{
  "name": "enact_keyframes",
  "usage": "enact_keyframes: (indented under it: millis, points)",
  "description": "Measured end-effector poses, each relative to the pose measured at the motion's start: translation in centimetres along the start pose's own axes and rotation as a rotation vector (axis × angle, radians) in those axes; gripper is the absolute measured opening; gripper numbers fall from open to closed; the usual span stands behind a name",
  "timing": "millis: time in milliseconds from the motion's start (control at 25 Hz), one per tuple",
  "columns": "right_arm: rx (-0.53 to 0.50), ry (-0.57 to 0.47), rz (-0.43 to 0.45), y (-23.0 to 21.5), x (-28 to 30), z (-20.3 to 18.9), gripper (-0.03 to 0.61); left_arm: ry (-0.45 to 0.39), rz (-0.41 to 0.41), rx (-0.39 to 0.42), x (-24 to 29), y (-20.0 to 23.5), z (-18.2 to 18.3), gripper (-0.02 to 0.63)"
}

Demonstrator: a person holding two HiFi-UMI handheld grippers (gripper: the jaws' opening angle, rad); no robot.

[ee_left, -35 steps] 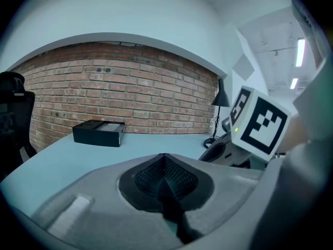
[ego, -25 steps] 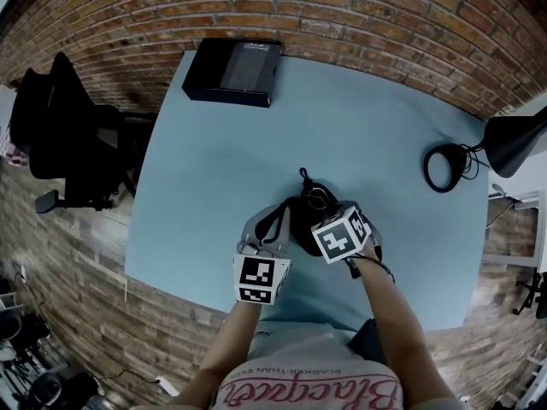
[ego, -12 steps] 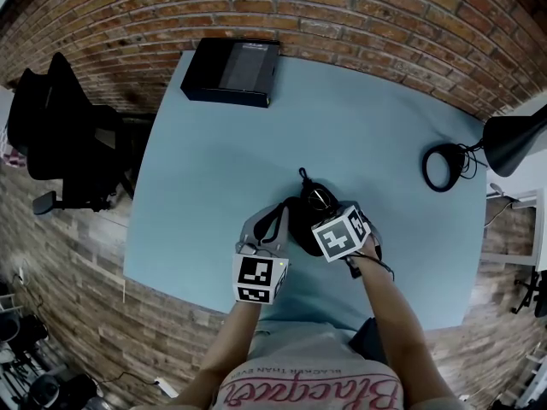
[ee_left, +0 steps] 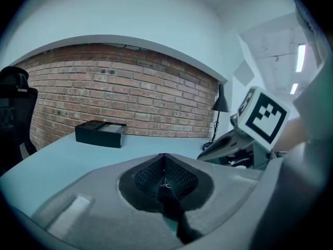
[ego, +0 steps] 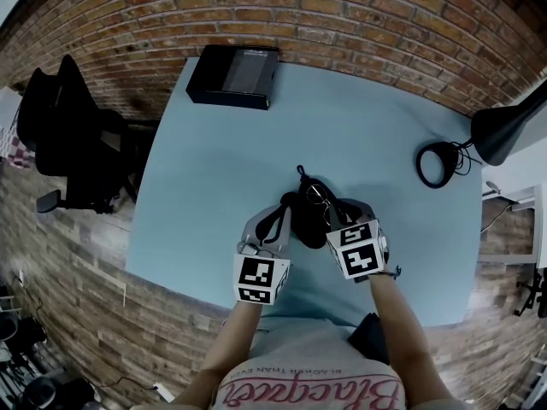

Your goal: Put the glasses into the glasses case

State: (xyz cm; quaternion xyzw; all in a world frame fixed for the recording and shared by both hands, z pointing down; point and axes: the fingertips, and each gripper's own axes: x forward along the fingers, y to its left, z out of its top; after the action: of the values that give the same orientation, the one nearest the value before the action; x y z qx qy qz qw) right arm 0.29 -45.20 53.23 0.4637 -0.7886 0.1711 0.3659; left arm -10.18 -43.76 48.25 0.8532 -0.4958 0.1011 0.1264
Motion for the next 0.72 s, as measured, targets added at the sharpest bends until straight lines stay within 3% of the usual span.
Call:
enact_keyframes:
  millis: [240, 440, 720]
  points:
    - [0.1, -0.252, 0.12, 0.7, -6.1, 1.7, 0.011, -0.056, -0.029, 0.045, -1.8, -2.9, 1.6, 0.005]
    - [0.06, -0.387, 0.127, 1.5, -11.0, 2.0, 0.009, -0.115, -0.067, 0.076, -3.6, -5.9, 3.6, 0.005]
    - [0.107, -0.572, 0.084, 1.8, -18.3, 2.4, 0.008, -0.224, -0.119, 0.146, -6.5, -10.2, 7.5, 0.005]
